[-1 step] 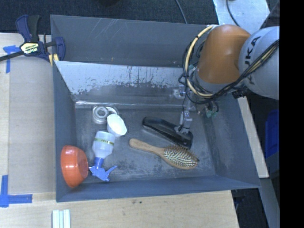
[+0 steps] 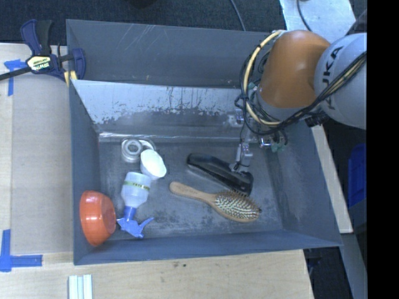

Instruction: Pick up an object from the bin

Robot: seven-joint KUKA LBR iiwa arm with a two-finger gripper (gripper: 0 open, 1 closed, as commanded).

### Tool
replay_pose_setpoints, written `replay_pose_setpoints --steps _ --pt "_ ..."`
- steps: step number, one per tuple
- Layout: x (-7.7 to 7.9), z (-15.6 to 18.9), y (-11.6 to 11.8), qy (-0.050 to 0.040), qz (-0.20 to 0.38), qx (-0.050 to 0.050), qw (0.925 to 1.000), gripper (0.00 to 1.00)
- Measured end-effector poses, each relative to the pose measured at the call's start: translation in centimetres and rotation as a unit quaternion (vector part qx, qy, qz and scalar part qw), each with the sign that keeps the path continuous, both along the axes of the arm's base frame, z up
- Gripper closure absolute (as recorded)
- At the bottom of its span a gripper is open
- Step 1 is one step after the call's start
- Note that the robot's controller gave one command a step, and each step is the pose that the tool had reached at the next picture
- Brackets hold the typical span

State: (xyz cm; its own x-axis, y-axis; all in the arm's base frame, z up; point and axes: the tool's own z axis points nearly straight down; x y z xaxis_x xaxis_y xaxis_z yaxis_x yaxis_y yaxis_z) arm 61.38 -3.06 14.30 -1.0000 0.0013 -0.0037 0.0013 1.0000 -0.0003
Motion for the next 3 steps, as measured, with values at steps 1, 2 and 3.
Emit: replay_pose_setpoints --steps 1,2,3 --pt "-0.7 -0.6 -2.3 0.0015 -0.051 0.000 0.9987 0.00" --pt "-1.6 -1.0 -1.8 0.0012 -0.038 0.000 0.9993 0.00" --pt "-2.0 0.6 -1.4 -0.0020 -0.058 0.000 0.9983 0.00"
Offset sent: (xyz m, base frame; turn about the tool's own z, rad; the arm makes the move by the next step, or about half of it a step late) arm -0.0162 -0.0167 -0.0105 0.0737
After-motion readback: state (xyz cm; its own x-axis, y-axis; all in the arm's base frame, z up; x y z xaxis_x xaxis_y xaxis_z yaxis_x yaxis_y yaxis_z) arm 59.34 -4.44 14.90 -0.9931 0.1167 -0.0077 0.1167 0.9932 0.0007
